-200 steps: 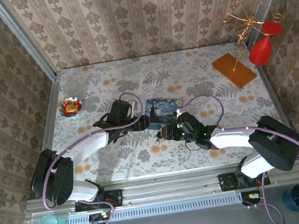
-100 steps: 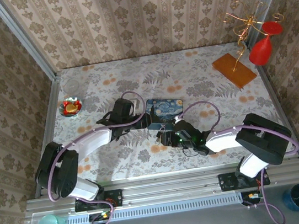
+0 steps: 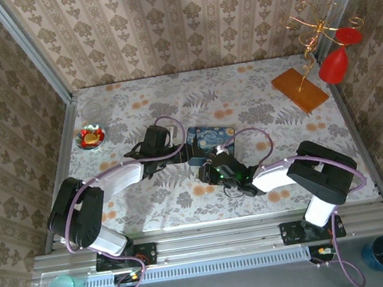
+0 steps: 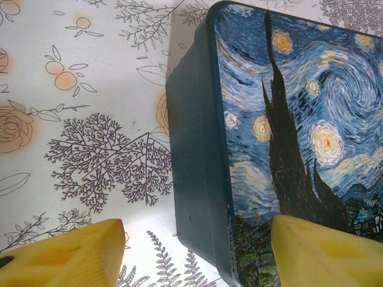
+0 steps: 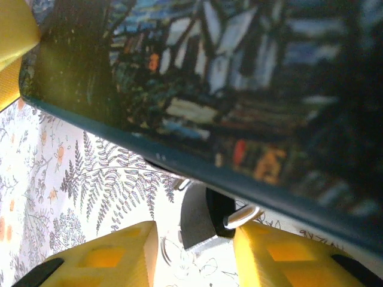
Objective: Unlock a padlock with a key
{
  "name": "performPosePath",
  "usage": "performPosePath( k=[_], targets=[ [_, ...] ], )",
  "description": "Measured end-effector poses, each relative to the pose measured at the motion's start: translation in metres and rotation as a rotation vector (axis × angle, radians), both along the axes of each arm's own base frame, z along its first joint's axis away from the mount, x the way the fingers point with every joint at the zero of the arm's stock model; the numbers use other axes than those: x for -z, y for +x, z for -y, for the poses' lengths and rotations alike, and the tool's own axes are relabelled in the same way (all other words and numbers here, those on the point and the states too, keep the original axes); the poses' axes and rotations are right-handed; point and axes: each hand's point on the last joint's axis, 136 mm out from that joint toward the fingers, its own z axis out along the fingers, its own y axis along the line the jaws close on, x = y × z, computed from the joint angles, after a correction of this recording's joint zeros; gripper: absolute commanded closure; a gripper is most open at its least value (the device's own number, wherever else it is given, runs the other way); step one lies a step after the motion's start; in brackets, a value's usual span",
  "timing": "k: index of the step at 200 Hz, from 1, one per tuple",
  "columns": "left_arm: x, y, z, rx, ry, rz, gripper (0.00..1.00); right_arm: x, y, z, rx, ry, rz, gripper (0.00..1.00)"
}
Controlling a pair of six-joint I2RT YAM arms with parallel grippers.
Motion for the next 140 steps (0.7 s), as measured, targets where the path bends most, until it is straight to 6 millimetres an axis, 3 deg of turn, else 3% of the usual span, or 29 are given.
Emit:
performPosePath(
  k=[42,80,140],
  targets=[
    [0.000,0.000,0.000,-0.006,-0.010,-0.003,0.34,0.002,0.002,0.003,0.048,-0.015,-0.012,0.66],
    [0.001,-0.001,0.001,-0.012,-0.019,-0.007,0.35,0.001,0.005,0.007,0.097,-0.011,-0.018,0.60],
    [0.001,-0.001,0.002,-0.034,-0.047,-0.017,0.36,0.002,0.012,0.004,0.195,-0.019,-0.019,0.63]
  ],
)
